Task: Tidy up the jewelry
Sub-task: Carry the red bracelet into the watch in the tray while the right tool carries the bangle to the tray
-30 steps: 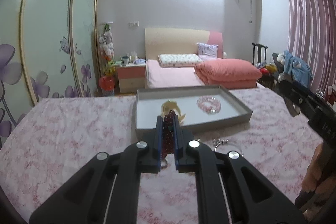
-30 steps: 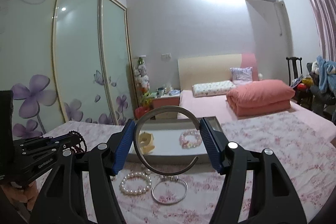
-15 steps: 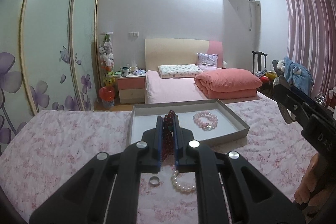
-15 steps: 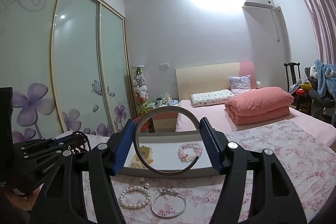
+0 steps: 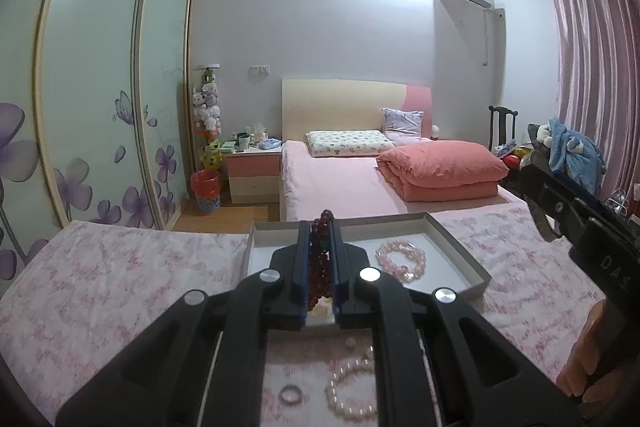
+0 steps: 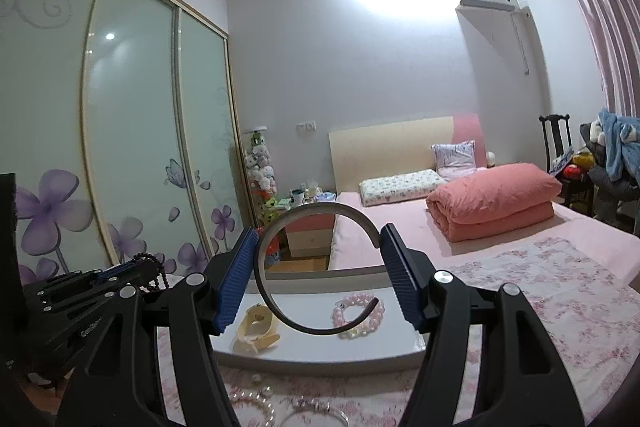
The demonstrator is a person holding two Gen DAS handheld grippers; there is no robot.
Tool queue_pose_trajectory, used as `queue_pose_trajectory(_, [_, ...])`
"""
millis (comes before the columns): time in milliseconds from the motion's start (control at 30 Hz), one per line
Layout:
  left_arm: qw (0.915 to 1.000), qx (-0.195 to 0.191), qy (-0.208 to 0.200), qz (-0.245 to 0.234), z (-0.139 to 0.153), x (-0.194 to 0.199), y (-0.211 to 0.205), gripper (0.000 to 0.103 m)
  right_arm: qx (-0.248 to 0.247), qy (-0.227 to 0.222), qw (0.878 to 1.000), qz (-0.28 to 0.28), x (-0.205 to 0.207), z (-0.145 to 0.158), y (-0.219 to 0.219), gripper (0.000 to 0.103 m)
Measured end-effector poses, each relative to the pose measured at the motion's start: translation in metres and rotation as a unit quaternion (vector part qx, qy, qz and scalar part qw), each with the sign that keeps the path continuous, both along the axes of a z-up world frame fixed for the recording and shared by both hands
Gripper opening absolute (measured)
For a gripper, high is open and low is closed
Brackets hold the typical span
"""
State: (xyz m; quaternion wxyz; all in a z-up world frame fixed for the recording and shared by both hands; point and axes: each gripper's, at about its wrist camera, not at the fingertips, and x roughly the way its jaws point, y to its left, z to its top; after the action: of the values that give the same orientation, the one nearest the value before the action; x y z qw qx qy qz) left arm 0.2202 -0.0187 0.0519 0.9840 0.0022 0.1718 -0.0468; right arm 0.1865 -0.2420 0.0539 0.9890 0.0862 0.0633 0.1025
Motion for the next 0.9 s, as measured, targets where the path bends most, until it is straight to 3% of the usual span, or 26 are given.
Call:
queue_pose_trajectory(267, [0.9997,0.000,0.026,-0.007,-0.018,0.059,-0.007,0.010,-0.005,0.053,0.999,-0.003,0.069,-0.021,0.006,0.063])
queue_pose_trajectory(500, [0.9966,-0.006,0.082,-0.011,-0.050,0.116,-0.009,0.010,-0.001,0.132,0.991,0.004,0.128,-0.054,0.007,0.063])
queue_pose_trajectory(800, [0.9919,-0.011,0.125,-0.019,-0.078,0.147,-0.007,0.011,0.004,0.201,0.979,0.011,0.151,-0.075,0.013,0.065])
queue_pose_trajectory(833, [0.9918,-0.013,0.126,-0.017,-0.078,0.148,-0.006,0.012,0.007,0.201,0.979,0.012,0.153,-0.075,0.013,0.071])
queue_pose_trajectory(900, [0.9913,-0.018,0.129,-0.014,-0.077,0.153,-0.003,0.022,0.009,0.194,0.981,0.008,0.150,-0.070,0.011,0.072])
